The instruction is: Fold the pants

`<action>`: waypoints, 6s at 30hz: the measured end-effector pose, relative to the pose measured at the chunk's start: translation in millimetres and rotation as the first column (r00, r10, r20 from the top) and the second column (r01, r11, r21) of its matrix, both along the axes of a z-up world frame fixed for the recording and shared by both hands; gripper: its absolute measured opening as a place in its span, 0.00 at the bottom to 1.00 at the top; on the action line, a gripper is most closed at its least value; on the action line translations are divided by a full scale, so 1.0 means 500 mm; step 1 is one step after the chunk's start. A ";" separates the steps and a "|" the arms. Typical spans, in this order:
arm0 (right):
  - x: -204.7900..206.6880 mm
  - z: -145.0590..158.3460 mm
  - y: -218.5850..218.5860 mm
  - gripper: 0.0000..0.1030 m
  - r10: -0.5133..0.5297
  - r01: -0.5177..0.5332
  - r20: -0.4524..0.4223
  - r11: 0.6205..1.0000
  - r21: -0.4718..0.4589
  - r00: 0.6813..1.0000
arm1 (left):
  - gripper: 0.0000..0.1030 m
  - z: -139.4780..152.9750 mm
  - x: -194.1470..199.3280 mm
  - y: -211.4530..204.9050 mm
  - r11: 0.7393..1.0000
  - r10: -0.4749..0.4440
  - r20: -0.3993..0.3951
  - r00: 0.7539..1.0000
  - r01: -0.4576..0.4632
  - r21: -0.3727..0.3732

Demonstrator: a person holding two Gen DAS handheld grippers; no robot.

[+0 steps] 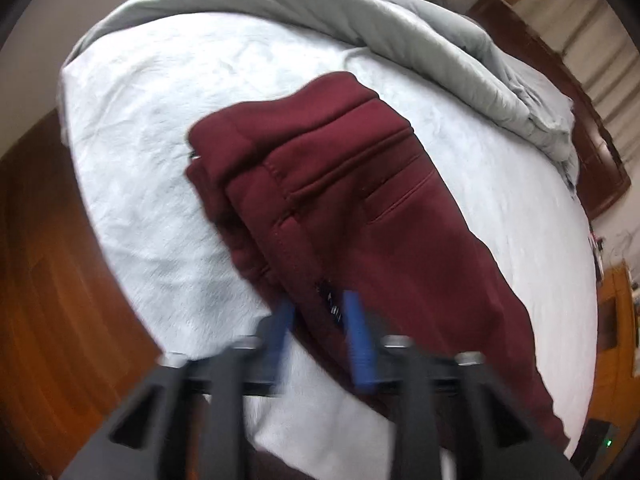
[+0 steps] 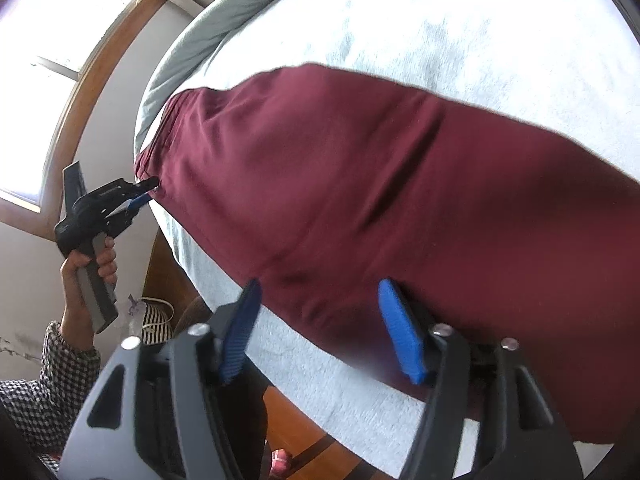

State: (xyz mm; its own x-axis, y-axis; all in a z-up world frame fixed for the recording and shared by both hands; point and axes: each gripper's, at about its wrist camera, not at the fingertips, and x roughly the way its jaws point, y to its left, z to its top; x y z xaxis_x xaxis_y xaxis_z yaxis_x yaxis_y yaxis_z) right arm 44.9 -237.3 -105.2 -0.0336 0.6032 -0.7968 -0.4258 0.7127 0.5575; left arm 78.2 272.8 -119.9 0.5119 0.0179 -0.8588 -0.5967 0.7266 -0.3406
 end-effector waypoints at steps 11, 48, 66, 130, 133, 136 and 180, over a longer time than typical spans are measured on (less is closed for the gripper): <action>0.001 0.049 -0.220 0.64 -0.279 0.282 0.052 0.957 -0.068 0.959 | 0.48 0.074 0.047 -0.340 0.918 -0.392 0.079 0.917 0.383 0.107; -0.026 -0.074 -0.678 0.18 -0.765 0.776 -0.139 0.609 0.164 0.629 | 0.73 -0.043 0.138 -0.726 0.715 -0.692 -0.069 0.719 0.695 0.076; -0.024 0.043 -0.807 0.13 -0.798 0.798 0.087 0.601 0.051 0.596 | 0.73 -0.056 0.187 -0.807 0.708 -0.694 -0.050 0.719 0.693 0.135; -0.034 0.001 -0.084 0.61 -0.200 0.224 0.142 0.956 -0.189 0.970 | 0.54 -0.012 0.016 -0.177 0.971 -0.103 -0.052 0.993 0.089 -0.224; -0.034 -0.011 -0.070 0.64 -0.185 0.213 0.147 0.956 -0.202 0.972 | 0.44 -0.019 -0.010 -0.158 0.963 -0.065 -0.037 0.997 0.053 -0.266; -0.040 -0.011 -0.064 0.68 -0.162 0.195 0.161 0.958 -0.212 0.974 | 0.39 -0.021 -0.040 -0.150 0.960 -0.040 -0.024 0.999 0.031 -0.280; -0.032 0.027 -0.153 0.73 -0.226 0.258 0.179 0.949 -0.181 0.958 | 0.51 0.094 -0.074 -0.320 0.984 -0.167 -0.099 0.981 0.172 0.043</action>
State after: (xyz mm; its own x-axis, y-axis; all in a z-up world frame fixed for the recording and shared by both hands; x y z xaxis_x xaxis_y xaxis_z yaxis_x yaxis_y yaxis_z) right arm 29.0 -314.1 -91.9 0.2261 0.4055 -0.8857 -0.2956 0.8949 0.3343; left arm 41.2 112.8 -72.7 0.4281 -0.0172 -0.9036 -0.4908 0.8351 -0.2485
